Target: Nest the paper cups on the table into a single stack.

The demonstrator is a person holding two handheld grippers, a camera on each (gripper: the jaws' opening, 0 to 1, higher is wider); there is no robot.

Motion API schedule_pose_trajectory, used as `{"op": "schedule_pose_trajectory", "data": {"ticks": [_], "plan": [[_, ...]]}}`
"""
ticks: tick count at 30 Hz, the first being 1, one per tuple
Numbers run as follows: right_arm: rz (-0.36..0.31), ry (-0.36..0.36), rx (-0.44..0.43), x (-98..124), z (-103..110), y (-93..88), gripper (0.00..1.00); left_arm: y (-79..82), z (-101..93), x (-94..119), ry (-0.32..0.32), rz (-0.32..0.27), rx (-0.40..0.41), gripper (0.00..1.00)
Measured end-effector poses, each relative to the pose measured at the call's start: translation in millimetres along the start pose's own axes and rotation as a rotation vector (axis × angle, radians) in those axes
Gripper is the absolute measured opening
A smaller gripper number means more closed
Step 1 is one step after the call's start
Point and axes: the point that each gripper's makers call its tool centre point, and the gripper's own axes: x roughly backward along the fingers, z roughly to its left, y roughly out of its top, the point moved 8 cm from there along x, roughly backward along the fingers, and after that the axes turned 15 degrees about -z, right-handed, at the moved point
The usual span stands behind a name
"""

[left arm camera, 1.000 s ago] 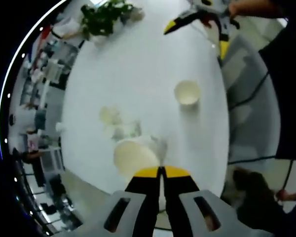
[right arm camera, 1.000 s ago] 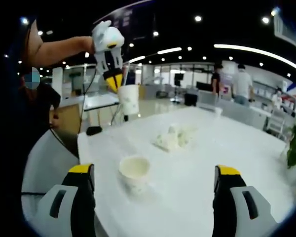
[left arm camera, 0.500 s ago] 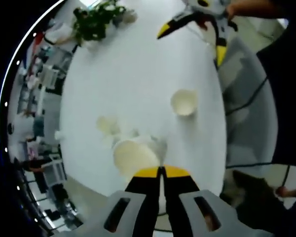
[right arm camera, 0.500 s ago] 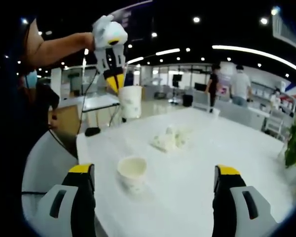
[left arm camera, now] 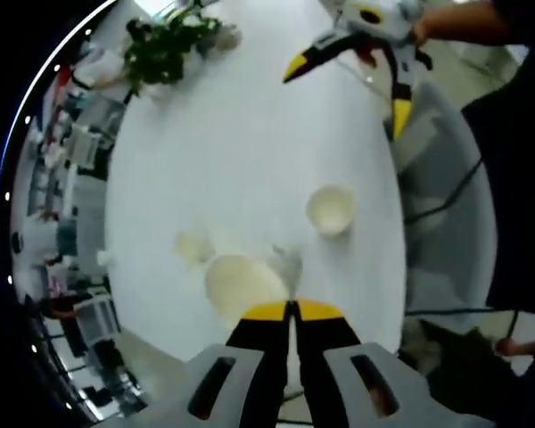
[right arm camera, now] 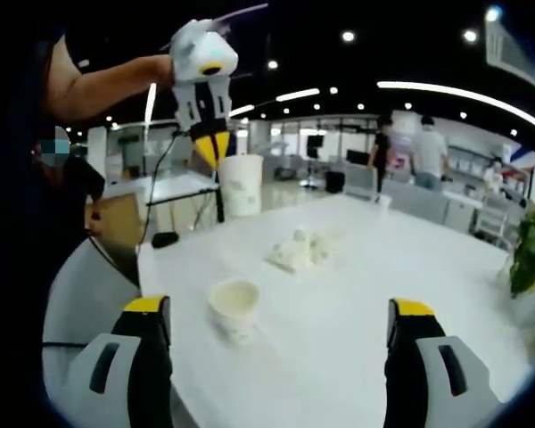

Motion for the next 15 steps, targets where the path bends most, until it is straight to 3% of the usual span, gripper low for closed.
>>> {"op": "schedule_pose_trajectory", "data": {"ticks": [15], "plan": [[-0.008, -0.031, 0.019, 13.3, -14.2, 4.3, 1.00, 23.6, -10.5, -21.9, -0.055, 0.052, -0.018, 0.00]]}}
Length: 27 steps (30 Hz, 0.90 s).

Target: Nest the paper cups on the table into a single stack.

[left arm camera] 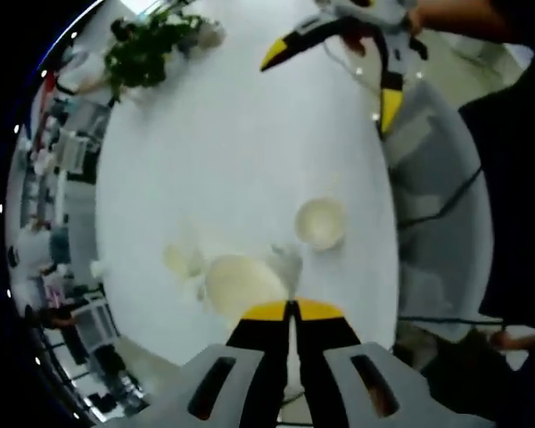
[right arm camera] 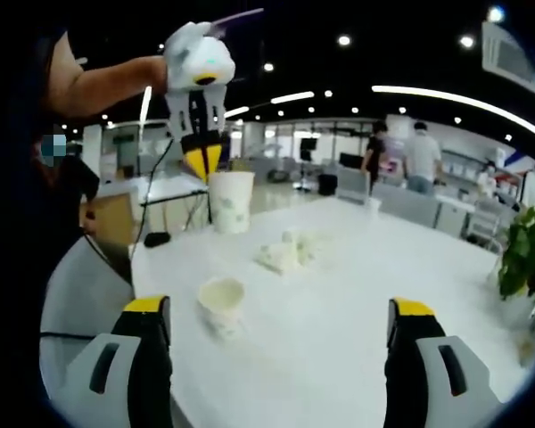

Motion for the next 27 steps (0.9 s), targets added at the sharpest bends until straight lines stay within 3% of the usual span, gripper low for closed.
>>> {"op": "schedule_pose_trajectory", "data": {"ticks": [17, 27], "plan": [[-0.021, -0.025, -0.023, 13.9, -8.2, -5.7, 1.00, 32.6, -3.7, -16.7, -0.034, 0.058, -0.007, 0.00], [-0.021, -0.034, -0.038, 18.6, -9.6, -10.6, 1.00, 38.9, -5.3, -19.7, -0.048, 0.062, 0.018, 0.00]]}}
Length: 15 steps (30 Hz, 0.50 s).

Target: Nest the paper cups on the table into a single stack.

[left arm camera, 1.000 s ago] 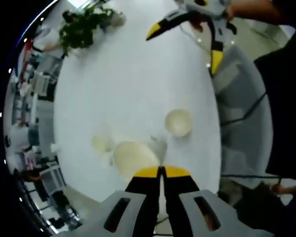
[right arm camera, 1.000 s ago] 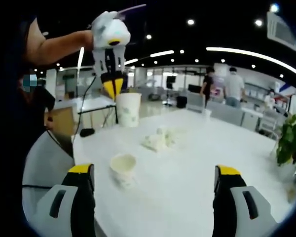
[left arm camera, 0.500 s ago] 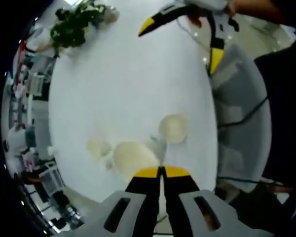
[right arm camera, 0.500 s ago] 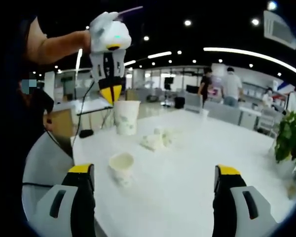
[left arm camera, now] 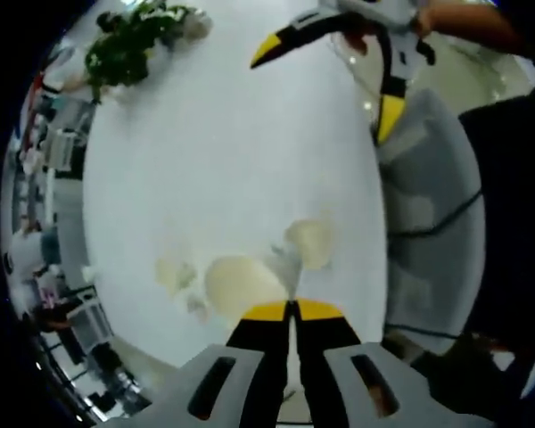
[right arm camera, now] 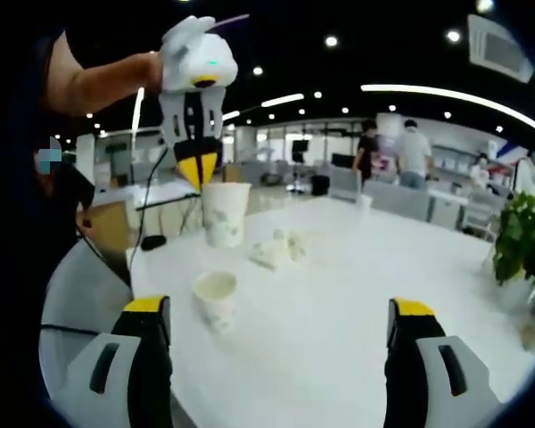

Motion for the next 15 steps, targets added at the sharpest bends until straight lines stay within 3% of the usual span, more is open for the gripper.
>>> {"op": "schedule_pose_trajectory", "data": {"ticks": [15], "plan": [[-0.001, -0.006, -0.003, 2.6, -0.7, 0.6, 1.00, 3.6, -5.1, -9.3, -0.021, -0.006, 0.007, 0.00]]}}
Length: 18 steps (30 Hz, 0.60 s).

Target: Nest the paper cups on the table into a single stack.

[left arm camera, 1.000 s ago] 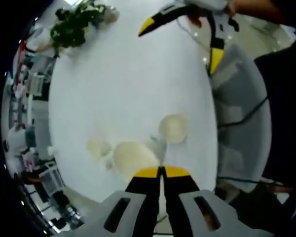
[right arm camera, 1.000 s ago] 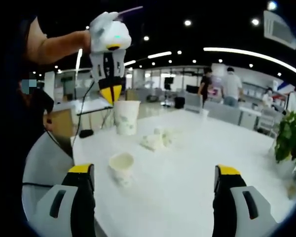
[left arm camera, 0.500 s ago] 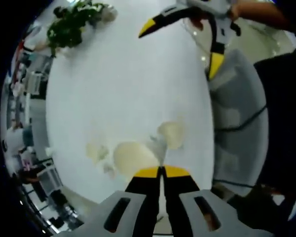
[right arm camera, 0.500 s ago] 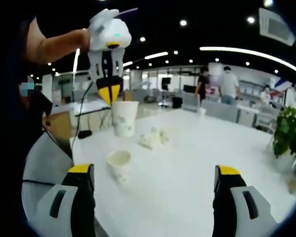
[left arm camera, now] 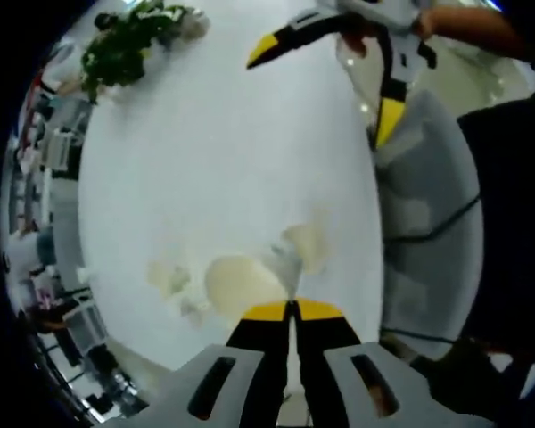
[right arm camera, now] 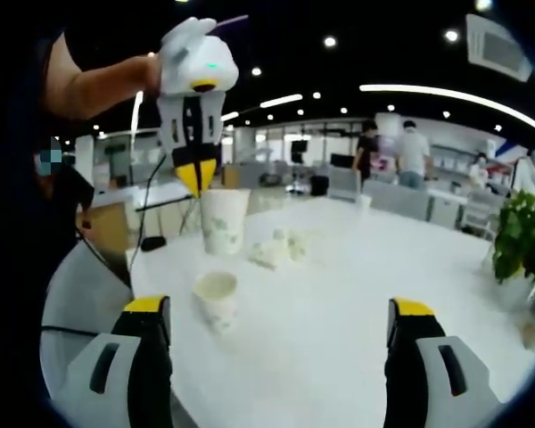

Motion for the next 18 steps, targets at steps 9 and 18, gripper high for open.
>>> {"op": "schedule_pose_trajectory", "data": {"ticks": [9, 18], "plan": [[0.000, 0.000, 0.000, -1.6, 0.3, 0.2, 1.00, -5.4, -4.6, -18.3, -0.015, 0.018, 0.008, 0.00], [0.008, 0.004, -0.004, -1.1, 2.0, -1.6, 1.00, -11.9, -10.1, -39.0, -0.040, 0.030, 0.028, 0.00]]}}
